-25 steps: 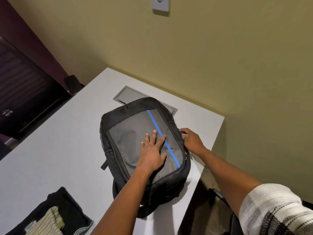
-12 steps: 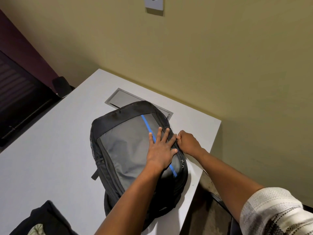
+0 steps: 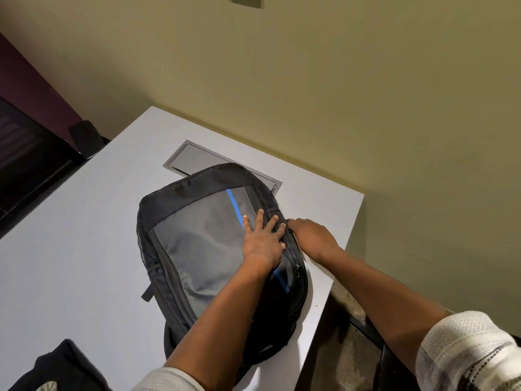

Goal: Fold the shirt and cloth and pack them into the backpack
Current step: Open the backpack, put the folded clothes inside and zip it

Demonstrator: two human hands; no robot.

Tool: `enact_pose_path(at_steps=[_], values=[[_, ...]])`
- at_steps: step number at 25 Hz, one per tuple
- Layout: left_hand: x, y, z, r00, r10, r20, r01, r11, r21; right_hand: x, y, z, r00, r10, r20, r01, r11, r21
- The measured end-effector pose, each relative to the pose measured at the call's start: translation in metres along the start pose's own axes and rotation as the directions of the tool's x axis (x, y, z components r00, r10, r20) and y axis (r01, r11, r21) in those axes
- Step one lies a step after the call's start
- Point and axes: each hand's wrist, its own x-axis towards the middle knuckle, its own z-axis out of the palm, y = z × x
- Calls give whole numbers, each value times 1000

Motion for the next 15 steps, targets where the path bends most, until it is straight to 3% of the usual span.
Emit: enact_pose_path(at_steps=[6, 15], values=[[6, -2, 6, 1000, -22, 19, 23, 999, -29, -36, -3, 12, 999, 10, 38, -10, 1000, -17], [1, 3, 14, 999, -46, 13, 46, 999, 14, -118, -17, 45, 983, 179, -49, -168, 971, 171]])
